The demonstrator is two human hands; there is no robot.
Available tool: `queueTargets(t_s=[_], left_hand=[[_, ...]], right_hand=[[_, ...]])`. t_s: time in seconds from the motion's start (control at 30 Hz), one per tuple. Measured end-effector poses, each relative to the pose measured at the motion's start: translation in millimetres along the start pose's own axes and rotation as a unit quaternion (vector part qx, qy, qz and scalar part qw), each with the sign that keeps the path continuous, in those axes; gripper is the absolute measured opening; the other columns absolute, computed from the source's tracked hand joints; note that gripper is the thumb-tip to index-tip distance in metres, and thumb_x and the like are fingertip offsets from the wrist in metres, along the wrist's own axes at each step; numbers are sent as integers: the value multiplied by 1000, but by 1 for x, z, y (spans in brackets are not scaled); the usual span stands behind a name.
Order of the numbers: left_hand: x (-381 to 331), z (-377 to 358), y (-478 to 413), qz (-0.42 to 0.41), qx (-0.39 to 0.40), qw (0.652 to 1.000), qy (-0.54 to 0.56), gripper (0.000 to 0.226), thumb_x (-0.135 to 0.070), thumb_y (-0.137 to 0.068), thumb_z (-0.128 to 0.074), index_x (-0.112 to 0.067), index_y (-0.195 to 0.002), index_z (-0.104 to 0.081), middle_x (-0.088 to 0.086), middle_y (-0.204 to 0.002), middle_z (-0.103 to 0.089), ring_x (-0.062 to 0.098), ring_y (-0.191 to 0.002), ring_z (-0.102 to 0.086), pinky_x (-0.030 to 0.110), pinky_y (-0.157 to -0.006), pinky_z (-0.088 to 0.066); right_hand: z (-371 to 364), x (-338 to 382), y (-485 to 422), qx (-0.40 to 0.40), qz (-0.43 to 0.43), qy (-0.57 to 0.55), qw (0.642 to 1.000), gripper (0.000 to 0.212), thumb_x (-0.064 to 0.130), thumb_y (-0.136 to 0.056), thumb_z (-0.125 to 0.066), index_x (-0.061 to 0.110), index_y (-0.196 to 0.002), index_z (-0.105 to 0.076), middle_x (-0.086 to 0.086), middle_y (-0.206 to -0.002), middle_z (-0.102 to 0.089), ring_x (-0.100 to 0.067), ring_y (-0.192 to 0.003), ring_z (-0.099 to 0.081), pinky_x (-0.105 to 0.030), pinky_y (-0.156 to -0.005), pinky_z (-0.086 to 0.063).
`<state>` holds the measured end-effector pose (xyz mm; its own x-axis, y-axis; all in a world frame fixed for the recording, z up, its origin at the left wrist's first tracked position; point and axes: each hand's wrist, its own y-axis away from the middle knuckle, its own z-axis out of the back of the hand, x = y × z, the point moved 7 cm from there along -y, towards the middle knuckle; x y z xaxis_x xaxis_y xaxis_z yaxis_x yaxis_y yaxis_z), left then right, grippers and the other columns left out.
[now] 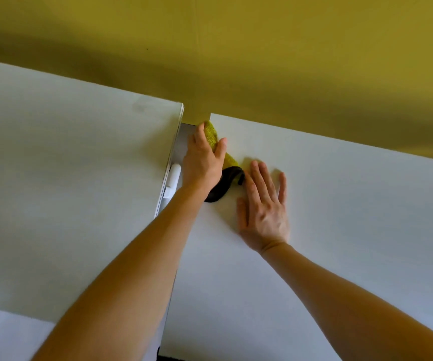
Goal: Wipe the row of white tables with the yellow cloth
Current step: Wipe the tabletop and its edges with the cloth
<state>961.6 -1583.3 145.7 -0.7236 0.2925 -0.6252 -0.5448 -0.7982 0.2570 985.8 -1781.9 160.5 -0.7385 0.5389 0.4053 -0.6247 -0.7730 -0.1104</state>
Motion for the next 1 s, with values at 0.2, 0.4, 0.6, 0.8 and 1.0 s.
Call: queueTargets(t_s=[0.2, 0.4, 0.6, 0.8, 1.0], left_hand=[[49, 13, 87, 0, -1, 999, 50, 67, -47, -110, -56, -12, -164, -37, 10, -161, -51, 28, -143, -54, 28, -106, -44], [23, 11, 44, -13, 31, 999, -13, 66, -46, -111, -55, -11, -163, -36, 19, -153, -53, 41, -131, -59, 46, -100, -48], [-5, -2, -10, -17, 14, 1000, -11, 67, -48, -113, -52, -10, -164, -34, 20, -158, -50, 41, -138, -55, 45, -105, -43], [75, 10, 111, -34, 44, 997, 60, 71, -57, -110, -50, -14, -165, -35, 13, -154, -54, 33, -135, -58, 48, -109, -51], [121, 31, 223, 12, 80, 996, 37, 78, -57, -105, -48, -14, -168, -31, 9, -165, -45, 30, -144, -50, 31, -107, -40]], right_hand=[[-4, 2, 1, -1, -2, -6, 1000, 61, 27, -107, -51, 4, -163, -45, -13, -178, -27, -28, -169, -13, -68, -132, -11], [-4, 0, 1, -3, -3, 3, 1000, 60, 25, -107, -53, 4, -162, -45, -13, -178, -27, -27, -169, -12, -67, -133, -9], [0, 0, -1, -15, 5, 13, 1000, 61, 27, -107, -50, 5, -164, -43, -13, -176, -31, -28, -168, -16, -65, -133, -9], [1, 5, -3, -13, 1, 32, 999, 63, 33, -102, -47, 6, -159, -50, -15, -175, -34, -30, -167, -21, -65, -133, -11], [5, 12, -2, -16, 10, 69, 997, 57, 34, -102, -50, 10, -154, -54, -19, -168, -43, -37, -162, -31, -67, -132, -14]])
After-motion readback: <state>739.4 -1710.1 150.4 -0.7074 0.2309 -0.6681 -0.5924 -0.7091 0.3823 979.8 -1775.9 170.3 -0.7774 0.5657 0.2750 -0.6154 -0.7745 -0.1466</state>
